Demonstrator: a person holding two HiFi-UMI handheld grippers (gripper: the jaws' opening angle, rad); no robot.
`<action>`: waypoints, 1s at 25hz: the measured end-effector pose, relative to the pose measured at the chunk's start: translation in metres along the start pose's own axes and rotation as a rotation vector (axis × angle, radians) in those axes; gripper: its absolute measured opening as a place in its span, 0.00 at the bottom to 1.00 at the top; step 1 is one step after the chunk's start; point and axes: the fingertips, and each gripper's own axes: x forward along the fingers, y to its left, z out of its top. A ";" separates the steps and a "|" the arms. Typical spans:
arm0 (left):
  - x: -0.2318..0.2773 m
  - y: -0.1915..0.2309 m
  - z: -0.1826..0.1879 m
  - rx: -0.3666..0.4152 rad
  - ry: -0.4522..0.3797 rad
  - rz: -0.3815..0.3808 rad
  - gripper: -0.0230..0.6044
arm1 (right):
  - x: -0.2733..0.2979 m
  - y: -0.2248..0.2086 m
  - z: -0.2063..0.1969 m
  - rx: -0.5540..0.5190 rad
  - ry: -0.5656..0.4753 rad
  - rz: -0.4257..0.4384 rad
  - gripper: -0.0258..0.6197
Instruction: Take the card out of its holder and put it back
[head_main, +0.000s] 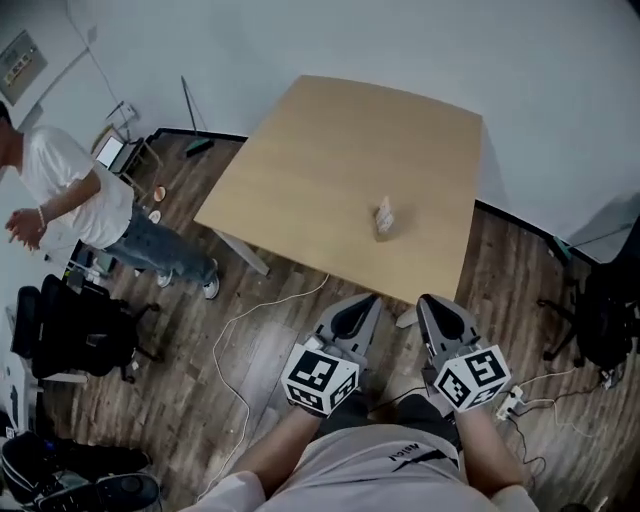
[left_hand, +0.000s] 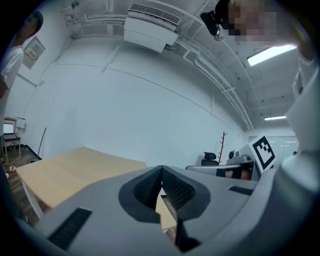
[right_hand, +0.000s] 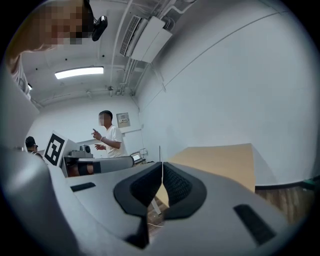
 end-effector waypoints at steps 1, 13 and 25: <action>0.007 0.006 0.000 -0.004 0.007 -0.015 0.06 | 0.005 -0.004 -0.002 0.003 0.006 -0.015 0.06; 0.077 0.051 -0.019 -0.040 0.048 -0.047 0.06 | 0.074 -0.073 -0.032 0.033 0.054 -0.088 0.06; 0.163 0.095 -0.042 -0.012 0.091 -0.004 0.06 | 0.156 -0.160 -0.098 0.127 0.183 -0.081 0.13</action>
